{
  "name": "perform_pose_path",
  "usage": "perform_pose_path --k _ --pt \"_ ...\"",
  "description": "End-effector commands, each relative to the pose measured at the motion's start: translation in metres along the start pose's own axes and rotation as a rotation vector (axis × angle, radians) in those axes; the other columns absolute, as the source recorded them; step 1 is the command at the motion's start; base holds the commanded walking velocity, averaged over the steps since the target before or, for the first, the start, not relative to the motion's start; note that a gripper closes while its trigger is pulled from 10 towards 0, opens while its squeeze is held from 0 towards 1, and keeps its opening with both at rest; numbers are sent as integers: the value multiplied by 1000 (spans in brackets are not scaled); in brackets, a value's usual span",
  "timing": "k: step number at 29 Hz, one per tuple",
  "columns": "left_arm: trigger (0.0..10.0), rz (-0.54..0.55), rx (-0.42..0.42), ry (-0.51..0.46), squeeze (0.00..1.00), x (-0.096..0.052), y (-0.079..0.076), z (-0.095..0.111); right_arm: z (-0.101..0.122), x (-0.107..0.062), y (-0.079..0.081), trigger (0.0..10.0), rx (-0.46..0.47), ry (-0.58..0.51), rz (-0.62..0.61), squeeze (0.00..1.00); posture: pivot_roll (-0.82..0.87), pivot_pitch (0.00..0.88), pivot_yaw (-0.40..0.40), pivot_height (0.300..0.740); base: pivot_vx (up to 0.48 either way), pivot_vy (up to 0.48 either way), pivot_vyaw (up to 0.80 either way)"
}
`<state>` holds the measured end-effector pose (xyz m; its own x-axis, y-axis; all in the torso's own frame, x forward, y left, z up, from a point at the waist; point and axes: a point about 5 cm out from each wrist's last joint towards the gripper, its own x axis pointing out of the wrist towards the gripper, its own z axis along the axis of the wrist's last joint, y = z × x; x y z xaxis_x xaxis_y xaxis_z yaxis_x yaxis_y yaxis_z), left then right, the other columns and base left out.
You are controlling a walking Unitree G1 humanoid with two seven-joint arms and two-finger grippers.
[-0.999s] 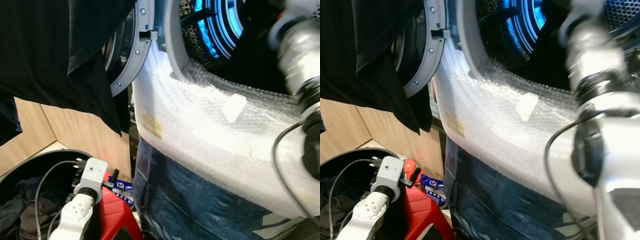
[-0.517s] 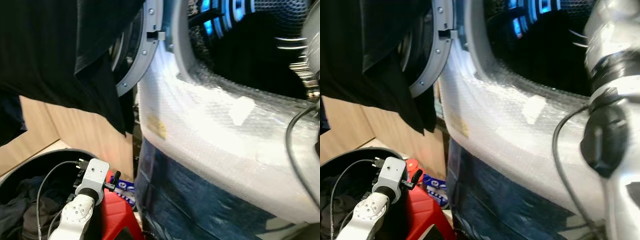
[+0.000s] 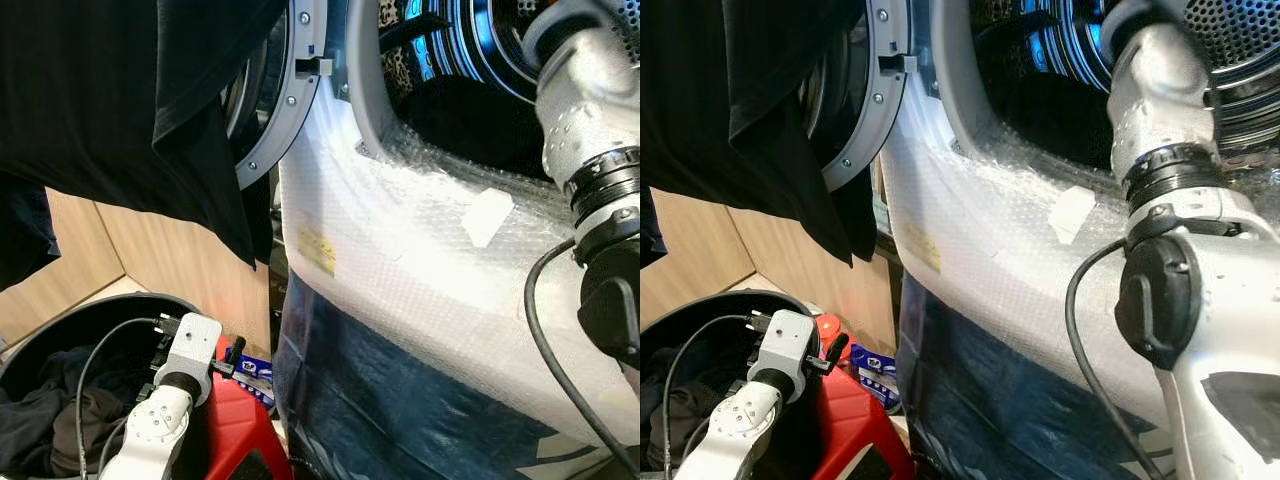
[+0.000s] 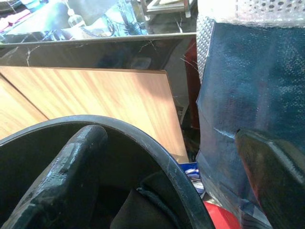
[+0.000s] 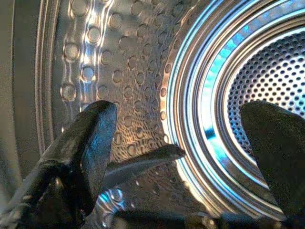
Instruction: Clothes washing
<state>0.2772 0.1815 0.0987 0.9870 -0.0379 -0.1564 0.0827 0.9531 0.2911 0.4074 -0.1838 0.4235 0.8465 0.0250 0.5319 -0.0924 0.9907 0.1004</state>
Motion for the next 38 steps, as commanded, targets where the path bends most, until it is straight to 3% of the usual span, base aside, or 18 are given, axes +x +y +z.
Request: perform_pose_path --k 1,2,4,8,12,15,19,20,22,23,26,30,32,33,34,36,37,38 --pt "10000 15 0 -42 0 0 0 8 1 -1 -1 10000 54 -39 8 0 30 0 -44 740 0 0 0" --pt "10000 20 1 -49 0 -1 0 9 -2 -3 5 10000 144 -76 75 0 23 0 -45 740 0 0 0" --pt "10000 23 2 -49 0 -1 0 9 -3 -4 7 10000 181 -95 103 0 23 0 -45 740 0 0 0" --pt "10000 63 6 -51 0 -3 5 8 0 -11 20 10000 390 -234 319 0 3 0 -34 740 0 0 0" --pt "10000 73 4 -61 0 -3 6 9 8 -21 30 10000 472 -339 490 0 -5 0 -30 740 0 0 0" --pt "10000 93 15 -78 0 -3 7 11 20 -51 43 10000 587 -422 738 0 -13 0 -33 740 0 0 0" --pt "10000 109 9 -87 0 -4 7 12 12 -87 52 10000 648 -394 962 0 -13 0 -35 740 0 0 0" --pt "10000 125 11 -92 0 -5 9 13 -4 -111 58 10000 604 -318 1086 0 -13 0 -35 740 0 0 0" --pt "10000 138 9 -97 0 -5 11 13 -12 -128 62 10000 589 -274 1177 0 -13 0 -35 740 0 0 0" --pt "10000 146 8 -102 0 -6 13 14 -14 -136 63 10000 598 -257 1218 0 -10 0 -37 740 0 0 0" --pt "10000 215 -23 -194 0 -8 25 26 -31 -189 75 10000 664 -73 1501 0 -14 0 -37 740 0 0 0" --pt "10000 269 -26 -276 0 -10 35 40 -77 -229 79 10000 588 201 1526 0 -4 0 -42 740 0 0 0" --pt "10000 257 -25 -290 0 -10 38 46 -132 -260 69 10000 574 448 1428 0 2 0 -45 740 0 0 0" --pt "10000 241 -45 -295 0 -11 38 48 -149 -271 64 10000 601 523 1390 0 3 0 -45 740 0 0 0" --pt "10000 241 -45 -295 0 -11 38 48 -149 -271 64 10000 601 523 1390 0 3 0 -45 740 0 0 0" --pt "10000 230 -62 -319 0 -11 39 54 -182 -301 49 10000 627 711 1320 502 7 0 -43 740 0 0 0" --pt "10000 231 -58 -317 0 -11 40 55 -192 -308 43 10000 617 768 1280 565 15 0 -43 740 0 0 0" --pt "10000 241 -61 -312 0 -11 42 56 -207 -316 35 10000 597 838 1201 1000 15 0 -43 740 0 0 0"
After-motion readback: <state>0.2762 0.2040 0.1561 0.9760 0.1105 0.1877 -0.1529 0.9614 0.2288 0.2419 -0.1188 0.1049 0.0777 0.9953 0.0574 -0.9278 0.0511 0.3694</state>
